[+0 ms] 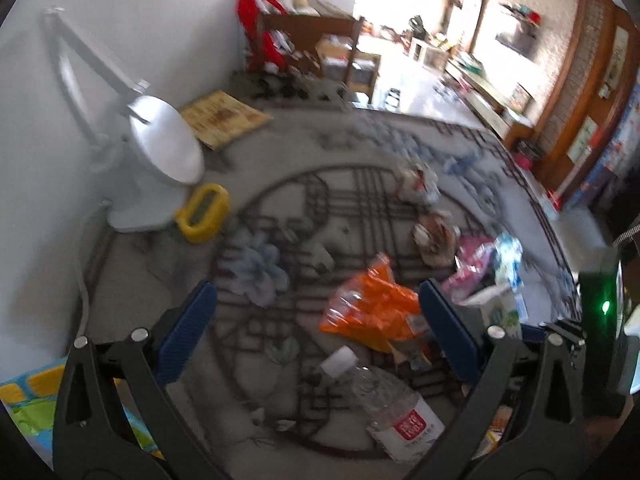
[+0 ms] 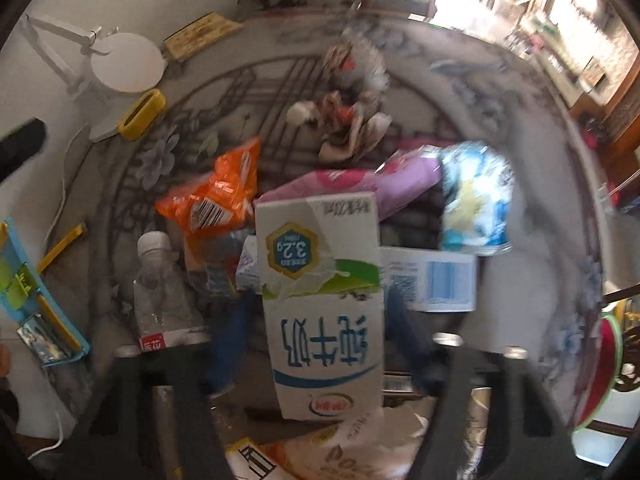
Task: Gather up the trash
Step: 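Grasp the orange snack bag with the left tool while the right tool grasps the white milk carton, then carry the orange bag and milk carton to the red bucket and release both, then grasp the orange juice box with the left tool while the right tool grasps the yellow box, then carry both yellow boxes to the red bucket and release them inside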
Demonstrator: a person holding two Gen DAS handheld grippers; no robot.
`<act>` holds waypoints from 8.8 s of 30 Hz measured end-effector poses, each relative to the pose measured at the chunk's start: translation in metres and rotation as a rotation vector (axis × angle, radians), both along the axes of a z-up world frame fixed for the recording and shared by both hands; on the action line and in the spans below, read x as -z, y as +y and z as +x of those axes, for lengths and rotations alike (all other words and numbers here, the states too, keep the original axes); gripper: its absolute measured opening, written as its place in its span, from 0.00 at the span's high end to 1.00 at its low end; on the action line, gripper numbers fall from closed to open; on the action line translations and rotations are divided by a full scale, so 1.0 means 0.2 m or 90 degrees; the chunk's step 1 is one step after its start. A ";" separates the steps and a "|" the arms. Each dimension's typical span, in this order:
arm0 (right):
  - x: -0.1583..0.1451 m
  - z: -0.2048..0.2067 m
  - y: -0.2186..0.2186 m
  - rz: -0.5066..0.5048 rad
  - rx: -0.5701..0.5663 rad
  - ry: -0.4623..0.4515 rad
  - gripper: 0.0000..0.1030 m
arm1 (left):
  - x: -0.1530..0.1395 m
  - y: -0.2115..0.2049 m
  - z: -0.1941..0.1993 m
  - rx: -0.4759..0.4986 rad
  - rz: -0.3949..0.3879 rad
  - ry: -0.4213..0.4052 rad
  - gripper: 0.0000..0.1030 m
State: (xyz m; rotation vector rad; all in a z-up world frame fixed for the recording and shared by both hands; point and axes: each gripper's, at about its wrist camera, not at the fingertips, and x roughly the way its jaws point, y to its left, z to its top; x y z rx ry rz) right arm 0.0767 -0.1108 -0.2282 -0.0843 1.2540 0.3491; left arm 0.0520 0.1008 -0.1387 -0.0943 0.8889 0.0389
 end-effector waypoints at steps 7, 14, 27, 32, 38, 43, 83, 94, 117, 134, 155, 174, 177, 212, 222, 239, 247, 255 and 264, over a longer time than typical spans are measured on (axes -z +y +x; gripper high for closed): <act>-0.24 0.02 -0.19 0.094 0.060 -0.060 0.50 | 0.23 -0.17 0.17 0.065 -0.028 0.073 0.04; -0.39 0.03 -0.40 0.116 0.124 -0.101 0.49 | 0.48 -0.28 0.32 0.096 -0.009 0.177 0.04; -0.43 -0.07 -0.52 0.143 0.156 -0.122 0.49 | 0.44 -0.18 0.32 0.040 -0.082 0.139 0.53; -0.54 -0.15 -0.55 0.158 0.156 -0.166 0.49 | 0.19 -0.18 0.19 0.018 -0.073 0.052 0.54; -0.62 -0.22 -0.62 0.166 0.154 -0.196 0.49 | -0.11 -0.37 0.03 0.057 -0.060 -0.049 0.53; -0.67 -0.30 -0.76 0.173 0.157 -0.218 0.49 | -0.23 -0.59 -0.05 0.099 -0.082 -0.081 0.53; -0.13 -0.63 -2.83 0.089 0.613 -0.123 0.30 | 0.29 -3.00 0.11 0.587 -0.175 0.143 0.53; -0.28 -0.74 -2.83 0.077 0.629 -0.161 0.30 | 0.31 -3.03 0.08 0.581 -0.199 0.147 0.17; -0.47 -0.54 -1.69 0.090 0.364 -0.173 0.28 | -0.20 -1.41 -0.14 0.282 -0.102 -0.057 0.17; -0.20 -0.67 -0.73 0.179 0.131 -0.003 0.28 | 0.03 -0.60 -0.34 0.155 -0.068 0.007 0.17; -0.16 -0.65 -0.54 0.118 0.158 -0.075 0.61 | 0.35 -0.61 -0.61 0.328 -0.047 0.147 0.17; -0.23 -0.63 -0.65 0.119 0.187 -0.085 0.60 | 0.60 -0.71 -0.57 0.361 -0.051 0.235 0.35; -0.24 -0.62 -0.64 0.121 0.184 -0.087 0.60 | 0.60 -0.71 -0.56 0.358 -0.064 0.236 0.40; -0.47 -0.57 -0.74 0.153 0.185 -0.159 0.60 | -0.02 -0.73 -0.27 0.248 -0.124 -0.019 0.41; -0.46 -0.56 -0.80 0.164 0.178 -0.152 0.60 | -0.02 -0.80 -0.27 0.238 -0.113 -0.018 0.41; -0.47 -0.52 -0.98 0.192 0.148 -0.152 0.60 | -0.10 -0.99 -0.23 0.193 -0.096 -0.036 0.41; -0.50 -0.55 -1.13 0.201 0.133 -0.165 0.60 | -0.12 -1.15 -0.26 0.182 -0.087 -0.046 0.41; -0.48 -0.60 -1.35 0.205 0.154 -0.163 0.60 | -0.12 -1.38 -0.26 0.197 -0.077 -0.046 0.41; -0.53 -0.64 -1.67 0.197 0.213 -0.194 0.60 | -0.18 -1.75 -0.23 0.266 -0.067 -0.060 0.41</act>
